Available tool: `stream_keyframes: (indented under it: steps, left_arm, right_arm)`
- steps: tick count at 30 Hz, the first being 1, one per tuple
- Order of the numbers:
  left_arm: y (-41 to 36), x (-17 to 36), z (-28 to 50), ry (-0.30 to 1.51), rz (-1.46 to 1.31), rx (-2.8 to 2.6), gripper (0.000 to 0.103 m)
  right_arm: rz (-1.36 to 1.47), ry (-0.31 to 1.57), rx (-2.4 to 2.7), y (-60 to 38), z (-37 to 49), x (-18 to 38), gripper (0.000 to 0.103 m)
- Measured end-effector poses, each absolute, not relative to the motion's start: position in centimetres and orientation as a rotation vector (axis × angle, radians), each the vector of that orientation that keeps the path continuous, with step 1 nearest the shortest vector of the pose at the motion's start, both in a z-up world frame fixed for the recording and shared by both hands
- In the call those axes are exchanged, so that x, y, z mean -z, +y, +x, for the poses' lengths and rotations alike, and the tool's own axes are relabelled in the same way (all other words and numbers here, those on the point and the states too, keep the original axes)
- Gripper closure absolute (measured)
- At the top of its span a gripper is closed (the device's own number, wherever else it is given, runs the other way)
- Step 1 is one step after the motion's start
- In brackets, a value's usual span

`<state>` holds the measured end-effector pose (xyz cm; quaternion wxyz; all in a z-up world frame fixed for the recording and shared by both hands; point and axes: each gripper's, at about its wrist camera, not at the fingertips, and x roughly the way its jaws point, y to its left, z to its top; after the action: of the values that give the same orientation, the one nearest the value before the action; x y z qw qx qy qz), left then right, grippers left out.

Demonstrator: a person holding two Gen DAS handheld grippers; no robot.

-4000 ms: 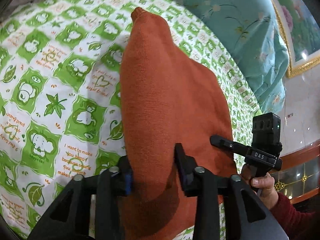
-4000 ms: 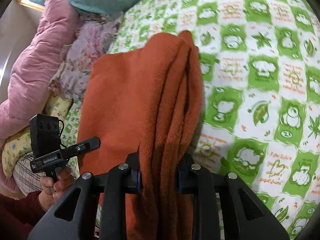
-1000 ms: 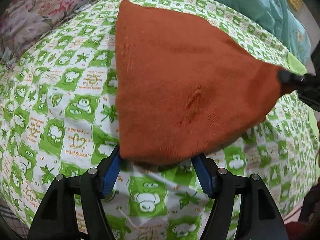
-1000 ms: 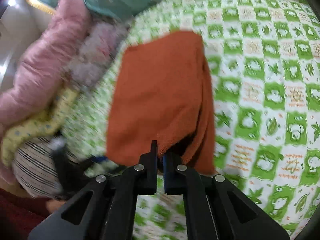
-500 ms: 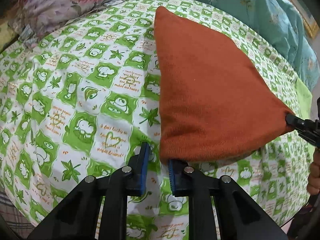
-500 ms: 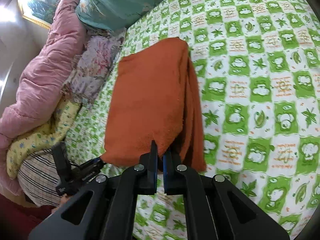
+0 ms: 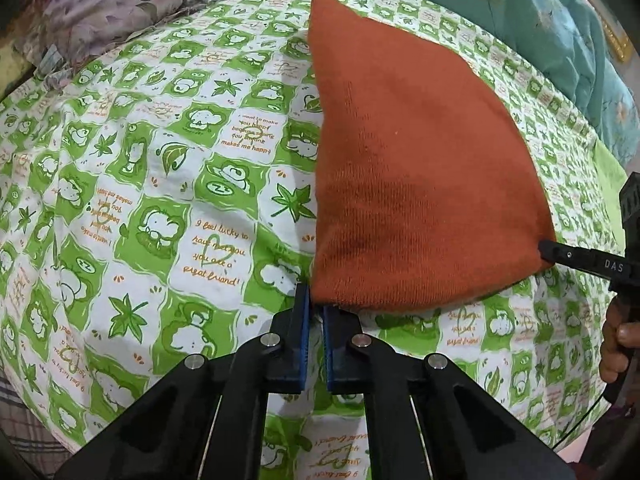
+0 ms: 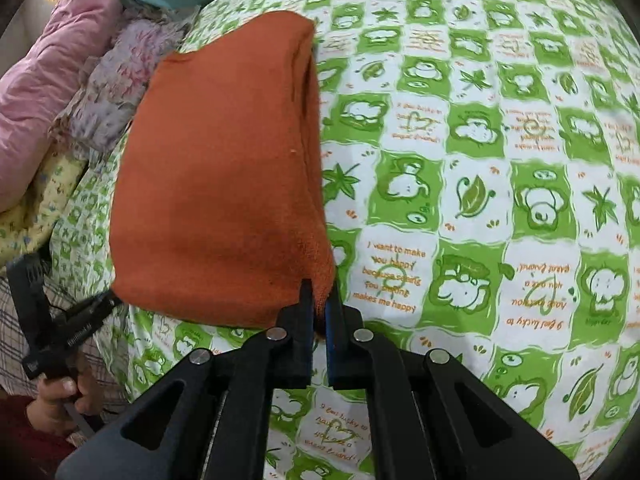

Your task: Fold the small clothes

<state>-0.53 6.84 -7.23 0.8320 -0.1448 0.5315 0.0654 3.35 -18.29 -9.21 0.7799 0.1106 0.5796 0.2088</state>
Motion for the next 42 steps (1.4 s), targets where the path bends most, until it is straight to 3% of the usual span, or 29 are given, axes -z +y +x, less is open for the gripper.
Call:
stream_keyframes:
  steps: [2, 3, 9, 15, 17, 28, 31, 42]
  left_arm:
    - [7.1, 7.1, -0.7, 1.142, -0.308, -0.114, 0.099]
    - [7.2, 6.9, -0.9, 1.155, -0.31, -0.099, 0.099]
    - [9.2, 3.5, -1.9, 1.114, -0.374, -0.01, 0.092]
    - [10.8, 1.3, 3.3, 1.019, -0.438, 0.011, 0.088]
    - [11.3, 1.3, 5.4, 0.987, -0.501, 0.05, 0.083]
    - [13.6, 3.3, 17.1, 1.012, -0.516, 0.057, 0.082]
    - [14.2, 5.9, 19.1, 1.075, -0.489, 0.016, 0.095]
    - [13.3, 4.8, 17.9, 1.059, -0.422, 0.046, 0.093]
  right_arm:
    - [0.219, 1.262, -0.415, -18.8, 3.4, 9.0, 0.068]
    - [0.228, 1.27, -0.406, -19.4, 3.4, 8.8, 0.067]
    - [0.271, 1.2, -0.393, -20.3, 3.1, 5.4, 0.065]
    - [0.311, 1.12, -0.464, -17.5, 6.3, 3.1, 0.065]
    - [0.313, 1.105, -0.499, -15.7, 7.5, 2.9, 0.065]
    - [0.294, 1.114, -0.534, -11.0, 15.9, 5.1, 0.065]
    - [0.308, 1.146, -0.49, -10.9, 17.8, 7.1, 0.068]
    - [0.305, 1.137, -0.469, -11.6, 17.6, 6.9, 0.071]
